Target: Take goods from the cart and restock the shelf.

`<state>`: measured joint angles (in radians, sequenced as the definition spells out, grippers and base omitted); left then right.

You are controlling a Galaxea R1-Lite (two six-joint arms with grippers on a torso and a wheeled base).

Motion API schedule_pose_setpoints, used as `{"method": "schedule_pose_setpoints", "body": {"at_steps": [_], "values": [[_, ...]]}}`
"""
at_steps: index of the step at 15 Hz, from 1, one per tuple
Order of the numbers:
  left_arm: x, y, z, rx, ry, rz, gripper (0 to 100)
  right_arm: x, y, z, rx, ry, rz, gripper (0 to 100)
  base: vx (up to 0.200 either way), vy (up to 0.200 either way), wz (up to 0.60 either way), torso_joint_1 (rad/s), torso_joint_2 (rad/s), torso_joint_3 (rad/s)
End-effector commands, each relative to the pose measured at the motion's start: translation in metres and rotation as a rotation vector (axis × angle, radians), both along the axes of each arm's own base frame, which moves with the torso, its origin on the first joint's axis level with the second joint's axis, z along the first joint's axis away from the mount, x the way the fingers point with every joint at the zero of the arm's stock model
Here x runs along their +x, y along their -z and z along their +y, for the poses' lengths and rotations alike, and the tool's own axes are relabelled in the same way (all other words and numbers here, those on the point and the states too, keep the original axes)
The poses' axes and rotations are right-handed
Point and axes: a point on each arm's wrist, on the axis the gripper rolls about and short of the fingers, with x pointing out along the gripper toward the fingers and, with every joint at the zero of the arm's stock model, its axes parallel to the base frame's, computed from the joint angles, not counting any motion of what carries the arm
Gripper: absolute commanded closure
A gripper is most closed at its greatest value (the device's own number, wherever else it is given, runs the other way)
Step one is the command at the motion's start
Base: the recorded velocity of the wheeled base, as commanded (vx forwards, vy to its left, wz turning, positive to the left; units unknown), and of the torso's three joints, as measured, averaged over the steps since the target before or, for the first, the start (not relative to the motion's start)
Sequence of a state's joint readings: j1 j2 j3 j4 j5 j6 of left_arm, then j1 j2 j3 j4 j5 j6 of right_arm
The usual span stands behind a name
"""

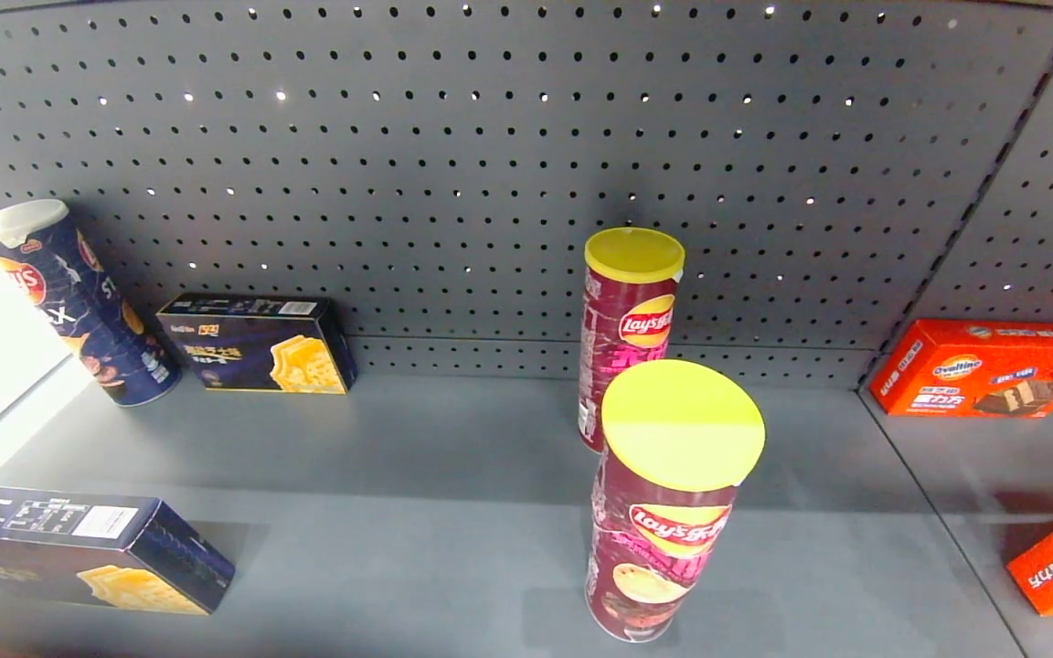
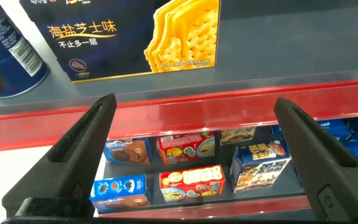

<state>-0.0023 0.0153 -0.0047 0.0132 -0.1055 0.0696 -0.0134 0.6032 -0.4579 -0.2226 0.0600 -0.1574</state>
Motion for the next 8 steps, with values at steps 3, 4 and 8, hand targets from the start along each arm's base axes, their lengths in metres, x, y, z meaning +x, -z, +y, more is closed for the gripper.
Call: {"method": "schedule_pose_setpoints", "body": {"at_steps": [3, 4, 8], "values": [[0.0, 0.0, 0.0, -0.003, -0.007, 0.001, 0, -0.054, 0.134, -0.004, 0.18, 0.369, -0.001, 0, 0.0, 0.0, 0.0, 0.0, 0.0, 0.0], [0.0, 0.0, 0.0, -0.003, -0.007, 0.001, 0, -0.055, 0.139, -0.005, 0.212, 0.394, 0.036, 0, 0.0, 0.0, 0.0, 0.0, 0.0, 0.0], [0.0, 0.0, 0.0, -0.005, -0.007, 0.001, 0, -0.054, 0.149, 0.001, 0.16, 0.149, 0.169, 0, 0.0, 0.0, 0.0, 0.0, 0.0, 0.0]]}}
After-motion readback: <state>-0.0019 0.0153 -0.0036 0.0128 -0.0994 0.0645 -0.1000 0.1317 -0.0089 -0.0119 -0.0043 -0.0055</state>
